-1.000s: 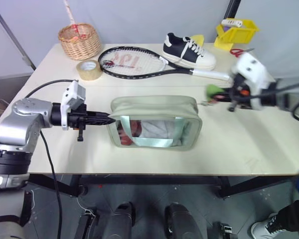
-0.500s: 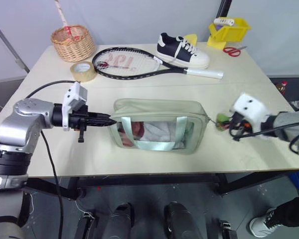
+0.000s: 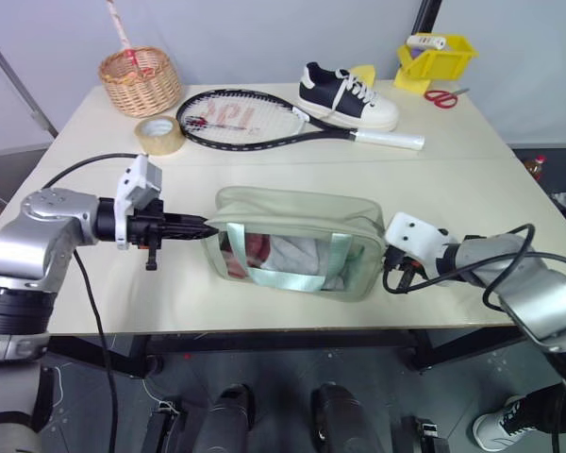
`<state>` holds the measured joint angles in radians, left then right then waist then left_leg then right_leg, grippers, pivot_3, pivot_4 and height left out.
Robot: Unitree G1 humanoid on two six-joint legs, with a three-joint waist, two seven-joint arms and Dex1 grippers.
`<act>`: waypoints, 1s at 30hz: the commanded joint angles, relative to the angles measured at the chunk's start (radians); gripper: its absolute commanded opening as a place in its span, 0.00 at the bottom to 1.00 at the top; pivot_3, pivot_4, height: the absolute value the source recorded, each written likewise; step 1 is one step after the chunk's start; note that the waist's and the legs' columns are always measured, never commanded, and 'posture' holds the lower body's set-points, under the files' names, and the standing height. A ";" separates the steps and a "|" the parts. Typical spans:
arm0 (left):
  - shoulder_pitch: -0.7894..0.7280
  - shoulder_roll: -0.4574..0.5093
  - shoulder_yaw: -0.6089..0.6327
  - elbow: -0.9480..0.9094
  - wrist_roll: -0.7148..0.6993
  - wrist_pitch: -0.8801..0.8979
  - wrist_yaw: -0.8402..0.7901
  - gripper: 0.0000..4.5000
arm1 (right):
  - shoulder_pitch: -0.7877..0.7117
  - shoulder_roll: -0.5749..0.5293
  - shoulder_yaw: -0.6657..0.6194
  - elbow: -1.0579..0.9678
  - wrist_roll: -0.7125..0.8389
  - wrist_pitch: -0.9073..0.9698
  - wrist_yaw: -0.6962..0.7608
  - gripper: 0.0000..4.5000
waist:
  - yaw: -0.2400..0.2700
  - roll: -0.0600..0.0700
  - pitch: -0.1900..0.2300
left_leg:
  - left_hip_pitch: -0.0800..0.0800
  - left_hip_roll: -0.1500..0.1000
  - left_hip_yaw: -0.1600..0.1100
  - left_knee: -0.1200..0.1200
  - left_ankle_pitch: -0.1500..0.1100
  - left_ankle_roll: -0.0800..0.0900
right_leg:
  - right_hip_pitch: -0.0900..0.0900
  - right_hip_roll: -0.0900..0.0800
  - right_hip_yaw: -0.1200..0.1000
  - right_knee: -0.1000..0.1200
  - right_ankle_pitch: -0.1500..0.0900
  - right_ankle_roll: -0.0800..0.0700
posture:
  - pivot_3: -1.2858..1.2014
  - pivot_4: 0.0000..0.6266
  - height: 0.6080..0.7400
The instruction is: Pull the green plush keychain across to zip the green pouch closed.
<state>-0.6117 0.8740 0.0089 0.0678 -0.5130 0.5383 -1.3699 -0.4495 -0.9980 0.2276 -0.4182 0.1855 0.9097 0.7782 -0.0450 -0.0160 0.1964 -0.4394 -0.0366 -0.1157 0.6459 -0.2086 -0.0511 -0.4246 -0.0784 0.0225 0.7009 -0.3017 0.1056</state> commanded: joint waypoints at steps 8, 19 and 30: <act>-0.008 0.014 0.036 -0.018 -0.008 0.009 0.022 0.00 | -0.112 -0.044 -0.409 0.032 0.253 0.052 0.170 0.77 | 0.003 0.000 0.000 | 0.000 0.000 0.000 0.000 0.000 0.000 | 0.000 0.000 -0.001 0.000 0.000 0.000 | 0.52 0.24 0.66; -0.047 0.047 0.094 -0.050 -0.118 0.115 -0.015 0.68 | -0.039 -0.099 -0.538 -0.017 0.451 0.026 0.318 1.00 | 0.002 0.000 0.000 | -0.001 0.000 0.000 0.000 0.000 0.000 | 0.000 -0.001 -0.001 0.000 0.000 0.000 | 0.52 0.24 0.66; -0.040 0.142 0.136 -0.003 -0.112 0.044 -0.106 0.96 | 0.042 -0.151 -0.592 -0.090 0.540 0.003 0.371 1.00 | 0.004 0.000 0.000 | -0.001 0.000 0.000 0.000 0.000 0.000 | 0.000 -0.001 -0.001 -0.001 0.000 0.000 | 0.52 0.24 0.66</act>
<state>-0.6507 0.9989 0.1167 0.0762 -0.6218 0.6012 -1.4609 -0.4051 -1.1314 -0.3246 -0.4842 0.7044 0.9300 1.1430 -0.0410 -0.0160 0.1966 -0.4401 -0.0367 -0.1158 0.6457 -0.2087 -0.0510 -0.4243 -0.0794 0.0219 0.7003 -0.3017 0.1057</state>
